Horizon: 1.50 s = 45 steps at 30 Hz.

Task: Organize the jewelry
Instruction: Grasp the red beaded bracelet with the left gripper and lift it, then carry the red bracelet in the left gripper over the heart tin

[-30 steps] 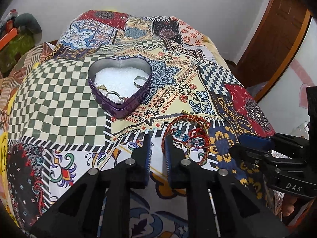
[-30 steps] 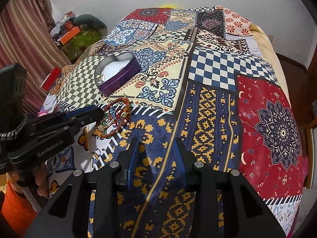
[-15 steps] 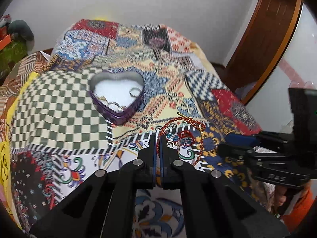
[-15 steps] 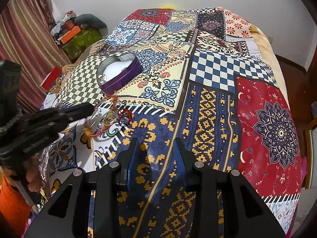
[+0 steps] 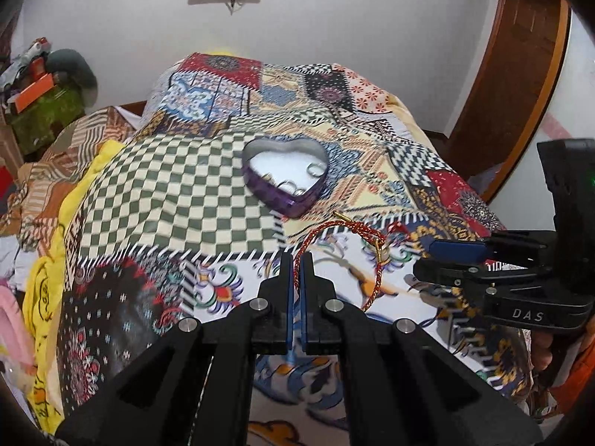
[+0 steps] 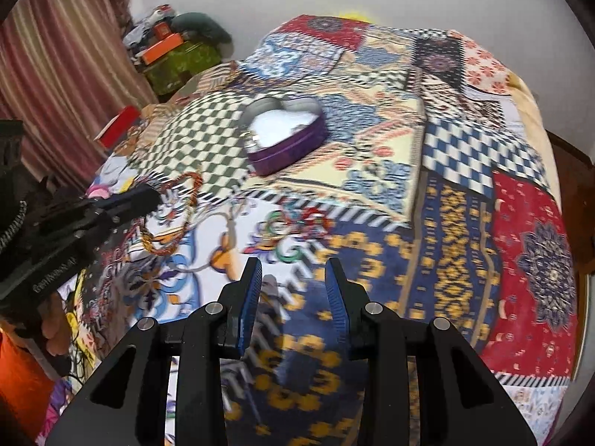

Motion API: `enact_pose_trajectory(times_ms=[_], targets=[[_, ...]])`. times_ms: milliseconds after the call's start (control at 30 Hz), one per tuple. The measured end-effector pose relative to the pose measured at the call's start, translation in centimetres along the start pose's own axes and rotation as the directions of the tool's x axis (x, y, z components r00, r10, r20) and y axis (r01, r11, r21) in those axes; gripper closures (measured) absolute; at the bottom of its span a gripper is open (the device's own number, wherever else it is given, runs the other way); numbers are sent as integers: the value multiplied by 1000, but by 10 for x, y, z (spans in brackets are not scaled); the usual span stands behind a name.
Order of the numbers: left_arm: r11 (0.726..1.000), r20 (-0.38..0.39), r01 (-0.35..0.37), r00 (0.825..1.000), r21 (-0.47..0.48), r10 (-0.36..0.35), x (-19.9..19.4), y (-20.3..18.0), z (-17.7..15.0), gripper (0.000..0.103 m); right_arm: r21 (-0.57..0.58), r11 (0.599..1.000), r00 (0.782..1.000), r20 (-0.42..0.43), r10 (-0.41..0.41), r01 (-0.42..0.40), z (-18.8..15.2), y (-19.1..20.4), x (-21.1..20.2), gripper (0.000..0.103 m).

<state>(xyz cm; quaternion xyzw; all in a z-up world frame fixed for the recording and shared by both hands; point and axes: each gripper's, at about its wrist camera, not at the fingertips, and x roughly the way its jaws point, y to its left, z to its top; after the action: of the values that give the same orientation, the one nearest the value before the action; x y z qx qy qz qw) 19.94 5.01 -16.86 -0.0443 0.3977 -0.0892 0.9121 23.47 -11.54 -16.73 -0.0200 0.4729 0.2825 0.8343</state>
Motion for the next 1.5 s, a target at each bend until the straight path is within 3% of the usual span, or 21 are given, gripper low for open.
enact_pose_trajectory(times_ms=[400, 533, 633, 1100, 1500], targets=[[998, -25, 21, 999, -59, -23, 13, 21, -22, 102, -35, 999, 999, -39, -35, 34, 16, 16, 30, 71], [997, -28, 30, 999, -68, -32, 16, 22, -25, 102, -70, 995, 997, -35, -74, 71, 15, 20, 30, 88], [997, -30, 30, 999, -73, -32, 17, 21, -26, 102, -87, 994, 997, -30, -76, 74, 15, 21, 29, 90], [998, 19, 36, 999, -57, -35, -6, 8, -15, 102, -101, 991, 995, 43, -87, 91, 2, 27, 1, 91], [999, 71, 28, 997, -34, -26, -17, -6, 7, 102, -79, 992, 986, 147, -82, 94, 14, 24, -34, 91]])
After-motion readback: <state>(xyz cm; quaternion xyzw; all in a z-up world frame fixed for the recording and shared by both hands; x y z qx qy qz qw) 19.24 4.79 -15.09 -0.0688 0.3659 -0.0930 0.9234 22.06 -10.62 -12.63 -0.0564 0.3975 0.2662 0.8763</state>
